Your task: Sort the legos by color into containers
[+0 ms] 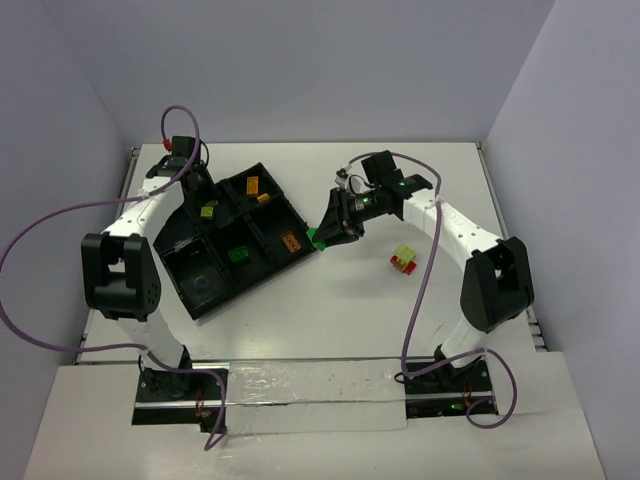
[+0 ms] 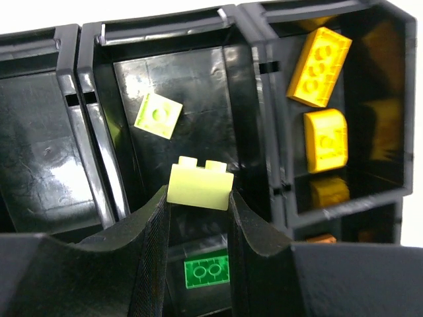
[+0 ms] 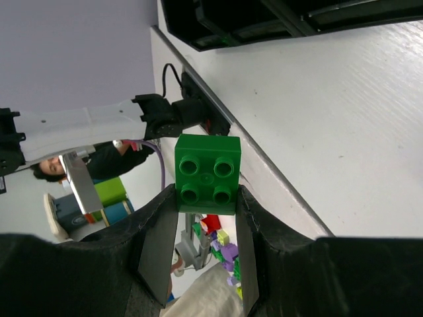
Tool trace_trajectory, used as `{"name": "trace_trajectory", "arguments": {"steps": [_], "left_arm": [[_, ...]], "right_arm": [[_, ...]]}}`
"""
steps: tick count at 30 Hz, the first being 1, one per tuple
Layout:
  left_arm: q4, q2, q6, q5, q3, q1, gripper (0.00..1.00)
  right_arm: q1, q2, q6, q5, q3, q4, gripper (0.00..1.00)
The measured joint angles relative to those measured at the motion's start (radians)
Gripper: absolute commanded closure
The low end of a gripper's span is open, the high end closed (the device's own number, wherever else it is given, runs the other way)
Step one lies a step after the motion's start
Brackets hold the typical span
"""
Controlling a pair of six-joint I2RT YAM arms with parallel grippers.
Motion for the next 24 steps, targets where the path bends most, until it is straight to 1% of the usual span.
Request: {"name": "trace_trajectory", "arguments": {"steps": [9,17,21,23,24], "left_arm": [[0.005,0.12,-0.001,0.001,0.037,0.016,1.0],[0.009,0.167,-0.009,0.0,0.073,0.016,0.99],[0.01,0.182,-0.013,0.0,0.087,0.016,0.95],[0.009,0.182,-0.013,0.0,0.087,0.016,0.78],[0.01,0.182,-0.013,0.0,0.087,0.016,0.78]], "right_arm": [[0.002,0.059,-0.032,0.006,0.073,-0.043,0.92],[0.002,0.066,-0.049,0.006,0.077,-0.065,0.92],[0.004,0.066,-0.049,0.006,0.077,-0.067,0.92],[0.005,0.066,-0.049,0.006,0.077,-0.067,0.92],[0.005,0.066,-0.049,0.006,0.077,-0.067,0.92]]}}
